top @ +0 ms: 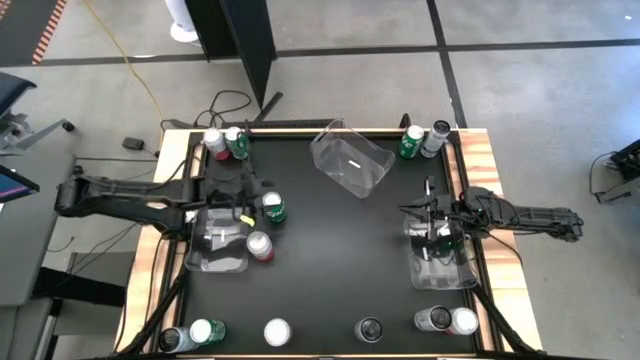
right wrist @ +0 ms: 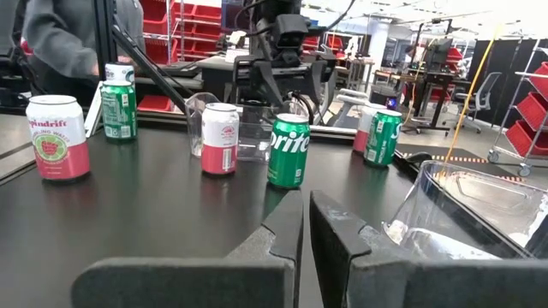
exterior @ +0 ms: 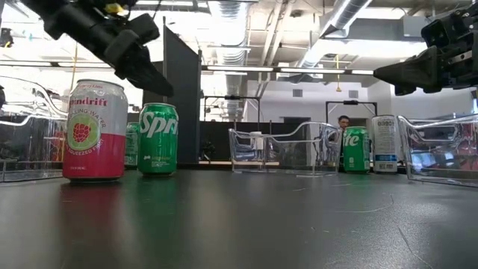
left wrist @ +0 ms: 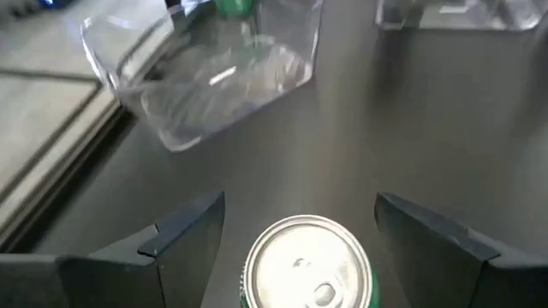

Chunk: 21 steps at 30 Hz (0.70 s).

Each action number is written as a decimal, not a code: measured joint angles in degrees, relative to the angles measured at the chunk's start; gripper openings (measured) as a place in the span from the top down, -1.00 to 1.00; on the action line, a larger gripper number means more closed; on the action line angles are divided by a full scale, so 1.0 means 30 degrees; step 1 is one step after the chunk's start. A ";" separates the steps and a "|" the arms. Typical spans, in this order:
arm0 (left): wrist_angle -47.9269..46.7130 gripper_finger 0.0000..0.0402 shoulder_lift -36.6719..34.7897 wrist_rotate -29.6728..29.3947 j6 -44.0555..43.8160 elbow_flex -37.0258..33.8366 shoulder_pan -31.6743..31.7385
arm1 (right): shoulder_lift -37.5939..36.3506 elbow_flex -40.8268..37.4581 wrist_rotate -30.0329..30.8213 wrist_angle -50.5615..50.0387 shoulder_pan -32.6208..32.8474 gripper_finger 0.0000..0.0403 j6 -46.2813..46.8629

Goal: Sort soda cans
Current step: Put the middle left green soda can into the middle transparent bin

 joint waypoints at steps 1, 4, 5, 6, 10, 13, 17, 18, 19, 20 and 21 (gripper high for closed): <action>-0.0519 -0.49 0.0270 0.0049 -0.0148 0.0328 0.0140 | 0.0000 -0.0004 0.0001 0.0000 0.0000 0.78 0.0000; -0.2052 -0.49 0.0851 0.0115 -0.0688 0.1184 0.0499 | 0.0000 0.0003 -0.0003 0.0000 0.0000 0.78 0.0000; -0.2499 -0.49 0.1014 0.0399 -0.0907 0.1396 0.0637 | 0.0000 -0.0004 -0.0004 0.0000 0.0000 0.78 0.0000; -0.2920 -0.49 0.1184 0.0708 -0.1153 0.1586 0.0781 | 0.0000 0.0000 -0.0001 0.0000 0.0000 0.78 0.0000; -0.3861 -0.49 0.1708 0.1632 -0.1706 0.2008 0.1000 | 0.0000 0.0002 -0.0002 0.0000 0.0000 0.78 0.0000; -0.4090 -0.49 0.2014 0.1947 -0.1716 0.2182 0.1008 | 0.0000 -0.0001 -0.0002 0.0000 0.0002 0.78 0.0000; -0.4099 -0.49 0.2226 0.2222 -0.1706 0.2214 0.1015 | 0.0000 -0.0002 -0.0004 0.0000 0.0000 0.78 0.0000; -0.4036 -0.49 0.2277 0.2223 -0.1713 0.2220 0.1015 | 0.0000 0.0002 -0.0001 0.0007 0.0001 0.78 0.0000; -0.4166 -0.49 0.2311 0.2216 -0.1708 0.2220 0.1015 | 0.0000 0.0002 0.0001 0.0007 0.0005 0.78 0.0000; -0.4335 -0.49 0.2336 0.2216 -0.1714 0.2220 0.1022 | 0.0000 0.0004 -0.0004 0.0000 0.0000 0.78 0.0000; -0.4355 -0.49 0.2436 0.2244 -0.1729 0.2220 0.1022 | 0.0000 -0.0002 -0.0004 0.0004 0.0000 0.78 0.0000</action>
